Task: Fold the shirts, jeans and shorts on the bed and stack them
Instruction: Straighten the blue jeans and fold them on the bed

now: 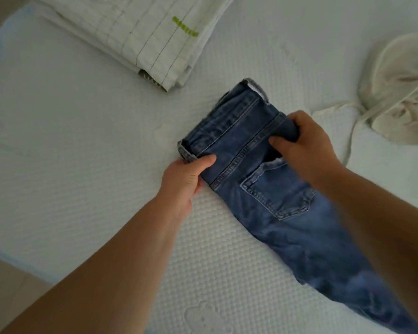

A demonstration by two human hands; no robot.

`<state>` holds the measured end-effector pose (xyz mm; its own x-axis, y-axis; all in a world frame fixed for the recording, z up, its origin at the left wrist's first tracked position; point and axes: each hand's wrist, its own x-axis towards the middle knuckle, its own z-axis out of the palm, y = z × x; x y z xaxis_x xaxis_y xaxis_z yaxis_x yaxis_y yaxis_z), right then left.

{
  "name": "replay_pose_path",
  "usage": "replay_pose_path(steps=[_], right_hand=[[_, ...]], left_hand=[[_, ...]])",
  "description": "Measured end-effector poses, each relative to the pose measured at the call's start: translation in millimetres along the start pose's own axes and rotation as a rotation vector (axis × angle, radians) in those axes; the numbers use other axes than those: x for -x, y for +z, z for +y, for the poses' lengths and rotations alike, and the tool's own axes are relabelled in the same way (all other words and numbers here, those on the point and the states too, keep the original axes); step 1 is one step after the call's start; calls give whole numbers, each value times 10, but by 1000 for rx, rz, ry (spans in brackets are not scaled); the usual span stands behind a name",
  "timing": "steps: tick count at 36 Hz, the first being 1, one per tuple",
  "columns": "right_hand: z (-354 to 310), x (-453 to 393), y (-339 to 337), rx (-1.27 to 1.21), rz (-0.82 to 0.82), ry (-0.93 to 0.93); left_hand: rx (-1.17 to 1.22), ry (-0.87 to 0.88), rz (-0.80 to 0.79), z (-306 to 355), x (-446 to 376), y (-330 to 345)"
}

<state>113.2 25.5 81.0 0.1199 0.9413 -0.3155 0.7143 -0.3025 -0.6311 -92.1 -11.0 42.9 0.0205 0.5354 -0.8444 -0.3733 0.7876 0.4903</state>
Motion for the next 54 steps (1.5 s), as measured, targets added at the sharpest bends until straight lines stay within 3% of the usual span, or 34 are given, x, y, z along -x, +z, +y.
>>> replay_pose_path(steps=[3, 7, 9, 12, 16, 20, 22, 24, 27, 29, 33, 36, 42, 44, 46, 50, 54], right_hand=[[8, -260, 117, 55, -70, 34], [-40, -448, 280, 70, -79, 62], [-88, -481, 364, 49, -43, 25], [-173, -489, 509, 134, -74, -34], [-214, -466, 674, 508, -35, -98], [-291, -151, 662, 377, 188, -206], [-202, 163, 626, 311, 218, -227], [6, 500, 599, 340, 165, -190], [414, 775, 569, 486, -3, -60], [641, 770, 567, 565, -124, 30], [805, 657, 603, 563, -212, 39], [762, 753, 527, 488, -183, 41], [643, 2045, 399, 124, 225, 314], [673, 2396, 450, 1, 221, 500], [747, 2590, 518, -116, 140, 684], [920, 2660, 591, -337, 131, 899], [1061, 2504, 500, -573, 241, 926]], left_hand=[[21, -7, 73, 72, -16, 71], [37, 222, 69, 119, 40, 111], [14, 351, 140, 123, 48, 49], [-244, 445, 330, 138, -51, -134], [-466, 369, 438, 124, -157, -218], [-689, 576, 512, 139, 34, -190], [-792, 729, 536, 80, 212, -216], [-916, 900, 457, -31, 394, -196], [-1185, 1106, 106, -206, 419, -93], [-1459, 1068, -54, -264, 239, -50], [-1934, 863, -63, -258, -244, -57], [-1988, 812, -71, -247, -356, -15], [-1989, 771, -75, -168, -111, 148], [-1956, 887, -131, -290, 76, 218], [-1916, 963, -290, -490, 274, 296], [-1952, 948, -576, -911, 444, 415], [-2010, 891, -499, -1113, 316, 540]])
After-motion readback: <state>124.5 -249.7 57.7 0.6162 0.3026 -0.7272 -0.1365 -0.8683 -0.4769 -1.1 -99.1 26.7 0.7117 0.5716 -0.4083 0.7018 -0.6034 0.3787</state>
